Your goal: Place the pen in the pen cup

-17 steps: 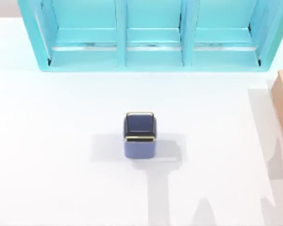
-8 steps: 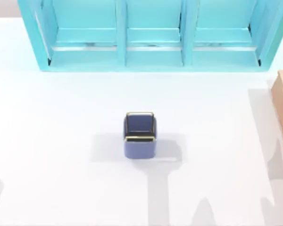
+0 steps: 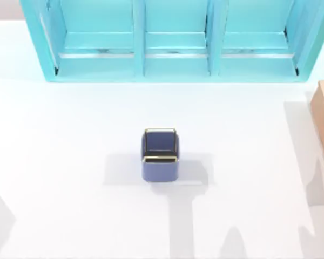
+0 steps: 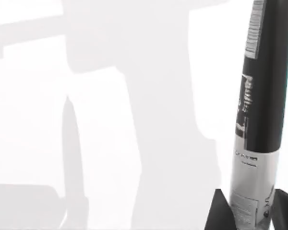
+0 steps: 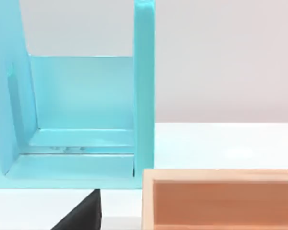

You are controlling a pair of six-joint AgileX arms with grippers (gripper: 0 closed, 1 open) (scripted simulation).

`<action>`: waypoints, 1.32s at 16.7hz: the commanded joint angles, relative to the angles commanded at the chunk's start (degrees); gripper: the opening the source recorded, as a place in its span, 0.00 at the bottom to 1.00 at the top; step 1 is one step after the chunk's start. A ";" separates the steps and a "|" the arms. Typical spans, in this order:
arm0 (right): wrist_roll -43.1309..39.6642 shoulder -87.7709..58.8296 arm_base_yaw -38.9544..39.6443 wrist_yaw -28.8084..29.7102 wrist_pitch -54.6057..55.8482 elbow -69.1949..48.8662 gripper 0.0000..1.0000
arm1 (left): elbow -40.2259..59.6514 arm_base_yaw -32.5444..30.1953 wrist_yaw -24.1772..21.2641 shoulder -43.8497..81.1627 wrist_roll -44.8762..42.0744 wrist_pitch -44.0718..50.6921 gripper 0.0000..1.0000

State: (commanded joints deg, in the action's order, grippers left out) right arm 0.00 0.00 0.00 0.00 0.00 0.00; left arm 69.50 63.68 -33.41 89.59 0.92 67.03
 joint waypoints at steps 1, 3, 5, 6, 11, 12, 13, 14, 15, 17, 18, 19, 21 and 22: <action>0.00 0.00 0.00 0.00 0.00 0.00 1.00 | 0.00 0.00 0.00 0.00 0.00 0.00 0.00; 0.00 0.00 0.00 0.00 0.00 0.00 1.00 | 1.31 1.72 -1.15 -1.53 0.40 0.47 0.00; 0.00 0.00 0.00 0.00 0.00 0.00 1.00 | 4.15 5.50 -3.68 -5.24 1.35 1.70 0.00; 0.00 0.00 0.00 0.00 0.00 0.00 1.00 | 5.98 7.93 -5.35 -7.90 2.04 2.62 0.00; 0.00 0.00 0.00 0.00 0.00 0.00 1.00 | 17.22 22.44 -16.25 -28.45 7.56 9.98 0.00; 0.00 0.00 0.00 0.00 0.00 0.00 1.00 | 19.66 25.41 -18.79 -33.73 9.12 11.85 0.00; 0.00 0.00 0.00 0.00 0.00 0.00 1.00 | 22.15 28.32 -21.40 -39.25 10.83 13.79 0.00; 0.00 0.00 0.00 0.00 0.00 0.00 1.00 | 24.67 31.12 -24.08 -44.97 12.69 15.75 0.00; 0.00 0.00 0.00 0.00 0.00 0.00 1.00 | 27.20 33.79 -26.80 -50.80 14.66 17.70 0.00; 0.00 0.00 0.00 0.00 0.00 0.00 1.00 | 32.31 38.67 -32.26 -62.51 18.90 21.39 0.00; 0.00 0.00 0.00 0.00 0.00 0.00 1.00 | 34.86 40.85 -34.93 -68.25 21.11 23.09 0.00; 0.00 0.00 0.00 0.00 0.00 0.00 1.00 | 37.41 42.83 -37.54 -73.83 23.36 24.66 0.00; 0.00 0.00 0.00 0.00 0.00 0.00 1.00 | 42.33 46.19 -42.33 -84.19 27.77 27.35 0.00; 0.00 0.00 0.00 0.00 0.00 0.00 1.00 | 44.63 47.55 -44.42 -88.78 29.86 28.46 0.00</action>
State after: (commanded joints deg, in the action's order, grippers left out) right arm 0.00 0.00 0.00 0.00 0.00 0.00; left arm 114.13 111.24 -77.83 0.81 30.78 95.49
